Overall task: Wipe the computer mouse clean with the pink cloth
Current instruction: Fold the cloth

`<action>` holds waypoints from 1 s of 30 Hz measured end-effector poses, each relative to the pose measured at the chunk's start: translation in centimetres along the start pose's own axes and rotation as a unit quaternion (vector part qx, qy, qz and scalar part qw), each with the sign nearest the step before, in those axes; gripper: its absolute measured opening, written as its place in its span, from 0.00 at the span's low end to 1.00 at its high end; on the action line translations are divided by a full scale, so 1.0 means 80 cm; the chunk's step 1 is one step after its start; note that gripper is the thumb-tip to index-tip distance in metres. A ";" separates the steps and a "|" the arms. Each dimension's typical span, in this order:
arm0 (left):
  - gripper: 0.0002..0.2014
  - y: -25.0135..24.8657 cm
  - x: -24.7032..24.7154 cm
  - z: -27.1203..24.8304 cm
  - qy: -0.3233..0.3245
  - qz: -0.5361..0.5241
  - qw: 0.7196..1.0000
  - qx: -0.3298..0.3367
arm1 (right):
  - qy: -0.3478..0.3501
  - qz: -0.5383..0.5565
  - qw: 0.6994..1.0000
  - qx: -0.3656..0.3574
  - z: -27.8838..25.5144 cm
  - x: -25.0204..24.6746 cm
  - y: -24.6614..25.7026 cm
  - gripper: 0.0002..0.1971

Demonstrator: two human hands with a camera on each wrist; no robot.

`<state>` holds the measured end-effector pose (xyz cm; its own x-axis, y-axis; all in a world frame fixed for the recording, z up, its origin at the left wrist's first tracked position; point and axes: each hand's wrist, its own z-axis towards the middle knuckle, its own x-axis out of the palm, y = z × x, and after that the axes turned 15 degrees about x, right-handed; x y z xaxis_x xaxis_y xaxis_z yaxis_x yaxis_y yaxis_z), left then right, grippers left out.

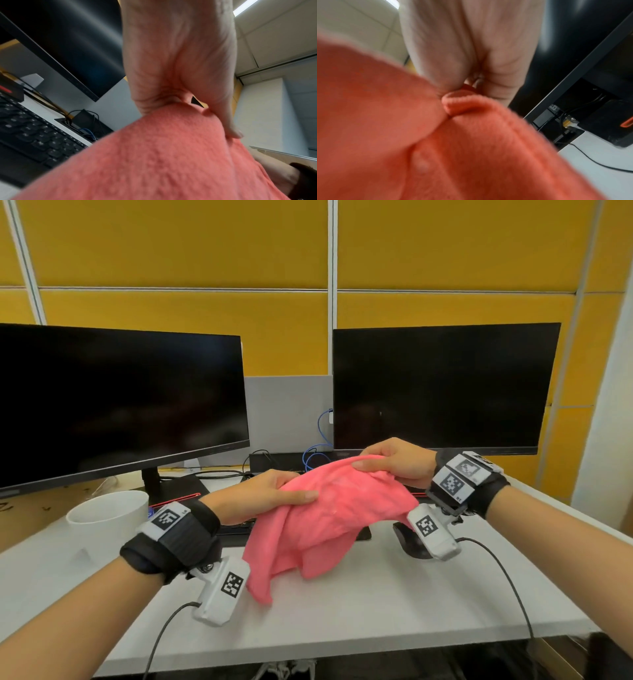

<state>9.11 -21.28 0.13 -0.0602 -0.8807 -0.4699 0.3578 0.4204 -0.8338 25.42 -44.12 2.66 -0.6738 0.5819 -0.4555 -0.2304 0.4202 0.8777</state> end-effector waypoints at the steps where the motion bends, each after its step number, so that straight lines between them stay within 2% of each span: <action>1: 0.22 0.002 -0.005 -0.002 0.000 0.008 1.000 -0.010 | -0.001 -0.001 1.000 0.002 -0.003 -0.004 -0.001 0.17; 2: 0.22 0.003 -0.009 -0.003 -0.002 0.013 1.000 -0.021 | 0.000 -0.001 1.000 0.004 -0.005 -0.007 -0.003 0.16; 5: 0.12 0.003 -0.018 -0.011 0.007 0.008 0.999 -0.041 | -0.019 0.000 1.000 0.004 -0.010 -0.013 -0.007 0.23; 6: 0.13 0.002 -0.021 -0.014 0.009 0.010 0.999 -0.045 | -0.024 0.002 1.000 0.000 -0.010 -0.016 -0.009 0.25; 10: 0.35 0.000 -0.039 -0.025 0.019 0.043 0.998 -0.051 | -0.034 -0.001 0.999 -0.005 -0.019 -0.027 -0.009 0.23; 12: 0.38 0.000 -0.051 -0.031 0.023 0.013 0.998 -0.064 | -0.035 0.002 0.999 -0.003 -0.023 -0.032 -0.009 0.19; 14: 0.35 -0.004 -0.061 -0.035 0.024 0.014 0.996 -0.082 | -0.040 0.008 0.999 0.002 -0.025 -0.034 -0.011 0.17; 16: 0.33 -0.003 -0.067 -0.036 0.004 0.078 0.993 -0.088 | -0.041 0.002 0.999 0.019 -0.026 -0.032 -0.014 0.20; 18: 0.23 -0.001 -0.069 -0.034 -0.019 0.095 0.992 -0.085 | -0.046 -0.008 0.998 0.034 -0.023 -0.024 -0.016 0.21; 20: 0.10 -0.002 -0.067 -0.032 -0.024 0.061 0.995 -0.081 | -0.067 -0.009 0.997 0.039 -0.020 -0.014 -0.014 0.20; 21: 0.08 -0.004 -0.066 -0.031 -0.022 0.051 0.995 -0.080 | -0.085 -0.008 0.996 0.039 -0.019 -0.010 -0.012 0.19; 23: 0.12 -0.006 -0.063 -0.028 -0.006 0.061 0.995 -0.078 | -0.115 -0.009 0.993 0.033 -0.016 -0.001 -0.005 0.15; 26: 0.24 -0.008 -0.055 -0.018 0.061 0.097 0.988 -0.105 | -0.134 -0.020 0.990 0.026 -0.015 0.016 0.010 0.13; 30: 0.25 -0.020 -0.035 -0.004 0.098 0.051 0.983 -0.149 | -0.147 -0.041 0.988 0.023 -0.016 0.043 0.031 0.09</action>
<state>8.44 -19.39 2.70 -0.2265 -0.7846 -0.5772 0.0834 0.5748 -0.8141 21.63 -41.96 3.49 -0.4202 0.7188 -0.5538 -0.2395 0.5008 0.8318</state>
